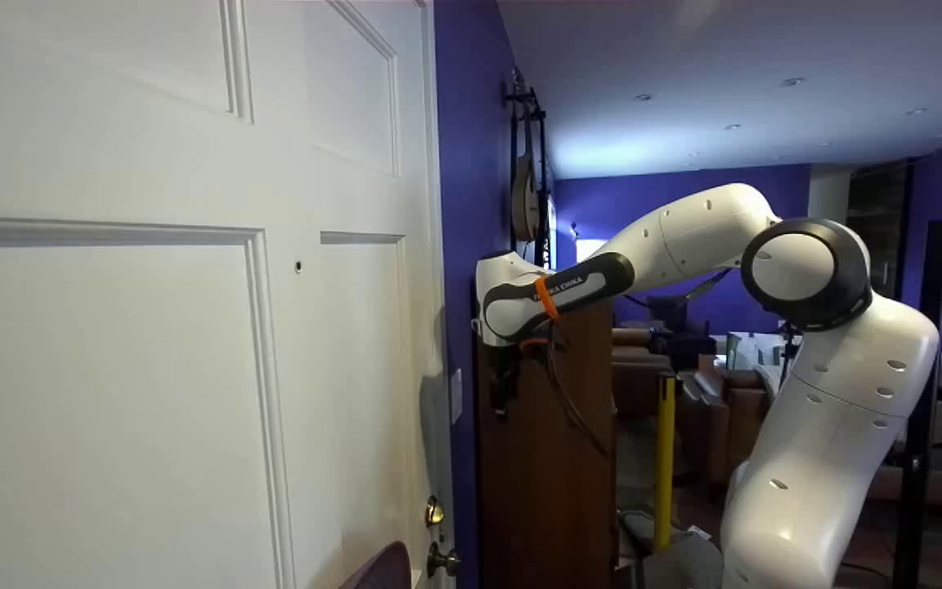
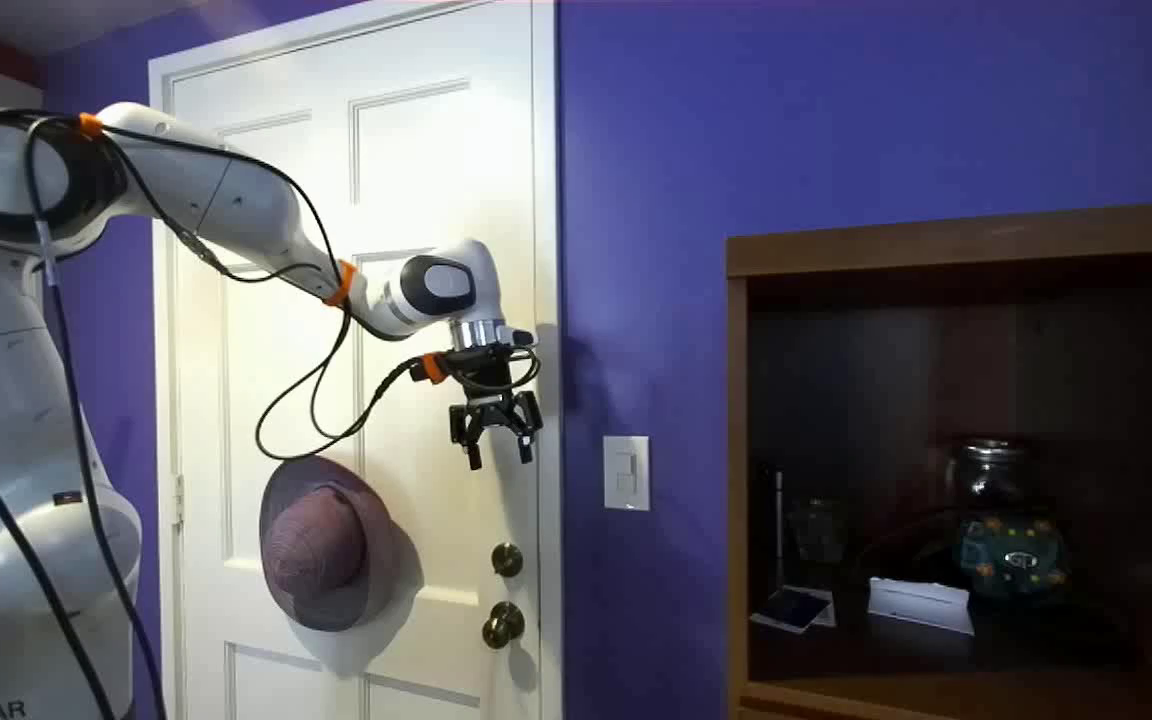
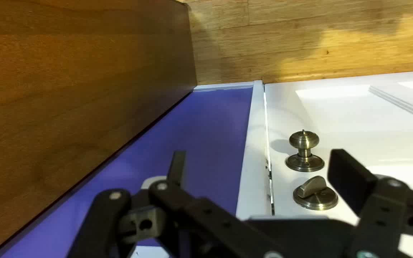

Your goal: Move the hat from the hook on the door to the top of the shelf

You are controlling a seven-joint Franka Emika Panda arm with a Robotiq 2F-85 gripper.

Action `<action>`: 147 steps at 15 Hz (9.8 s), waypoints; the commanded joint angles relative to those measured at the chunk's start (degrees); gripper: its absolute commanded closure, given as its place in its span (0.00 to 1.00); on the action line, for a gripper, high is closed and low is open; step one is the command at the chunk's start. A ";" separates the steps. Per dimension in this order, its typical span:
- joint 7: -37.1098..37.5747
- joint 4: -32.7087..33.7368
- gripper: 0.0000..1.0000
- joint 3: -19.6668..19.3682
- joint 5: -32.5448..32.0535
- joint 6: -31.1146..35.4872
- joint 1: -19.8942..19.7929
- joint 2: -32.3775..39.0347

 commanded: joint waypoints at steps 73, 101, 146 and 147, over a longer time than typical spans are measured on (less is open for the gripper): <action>13.12 -9.13 0.34 21.96 32.53 22.43 24.38 8.26; 13.54 -8.89 0.27 21.21 30.82 17.47 23.66 -0.63; 13.53 -12.74 1.00 21.91 35.92 35.85 25.75 8.65; 13.65 -12.64 0.99 21.98 35.76 35.54 25.71 8.54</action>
